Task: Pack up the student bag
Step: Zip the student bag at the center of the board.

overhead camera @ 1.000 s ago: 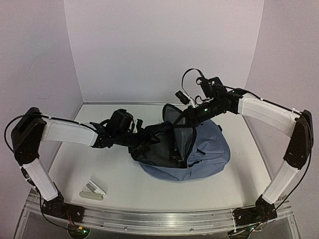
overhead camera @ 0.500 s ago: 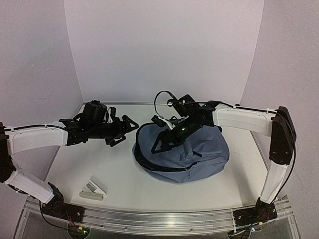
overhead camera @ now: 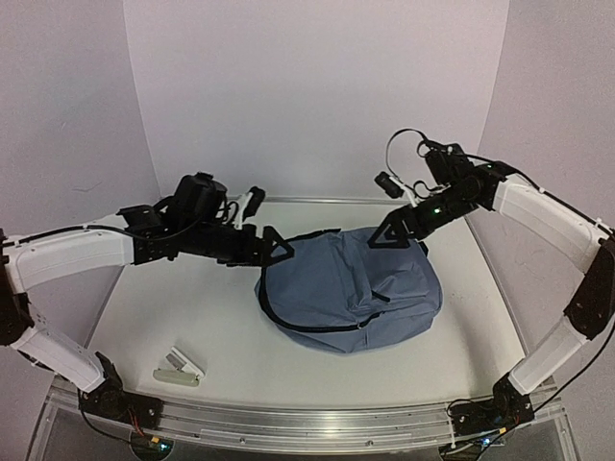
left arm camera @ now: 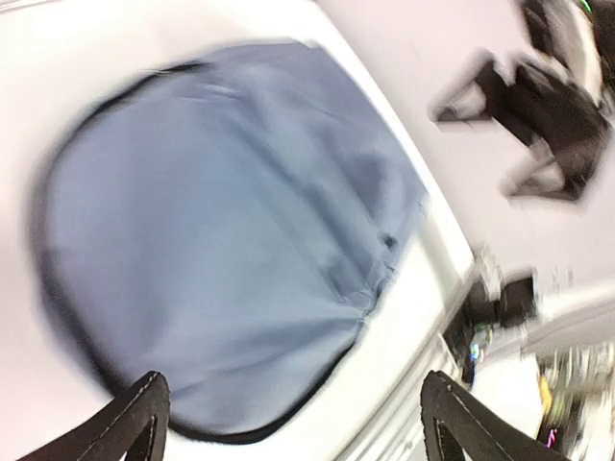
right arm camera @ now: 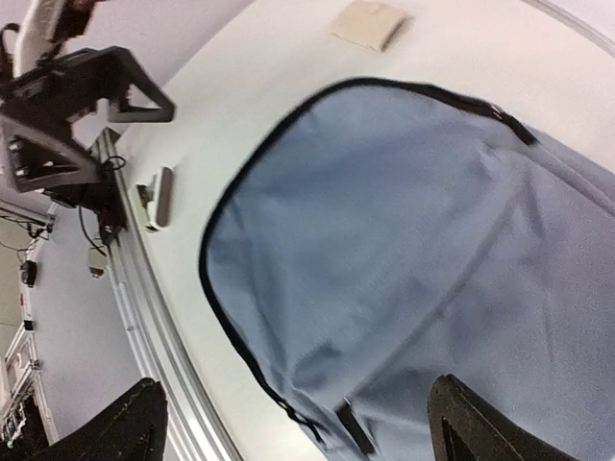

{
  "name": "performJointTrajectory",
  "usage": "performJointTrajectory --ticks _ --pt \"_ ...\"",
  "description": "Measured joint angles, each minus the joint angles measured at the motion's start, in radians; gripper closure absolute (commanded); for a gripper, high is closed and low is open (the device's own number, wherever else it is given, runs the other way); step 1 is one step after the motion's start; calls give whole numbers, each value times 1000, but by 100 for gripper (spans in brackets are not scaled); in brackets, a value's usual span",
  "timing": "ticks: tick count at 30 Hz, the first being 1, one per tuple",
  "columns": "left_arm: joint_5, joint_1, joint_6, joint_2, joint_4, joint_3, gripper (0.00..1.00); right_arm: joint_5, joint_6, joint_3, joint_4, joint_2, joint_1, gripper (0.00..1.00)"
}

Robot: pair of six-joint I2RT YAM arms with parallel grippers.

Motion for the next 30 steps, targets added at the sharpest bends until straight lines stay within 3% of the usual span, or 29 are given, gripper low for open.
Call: performJointTrajectory --ticks 7,12,22,30 --pt "49 -192 251 251 -138 233 35 90 -123 -168 -151 -112 -101 13" --pt "78 -279 340 396 -216 358 46 139 -165 -258 -182 -143 -186 17" --pt "60 -326 390 607 -261 575 50 241 -187 -323 -194 -139 -328 26" --pt "31 -332 411 746 -300 733 51 265 -174 -326 -177 -57 -372 27"
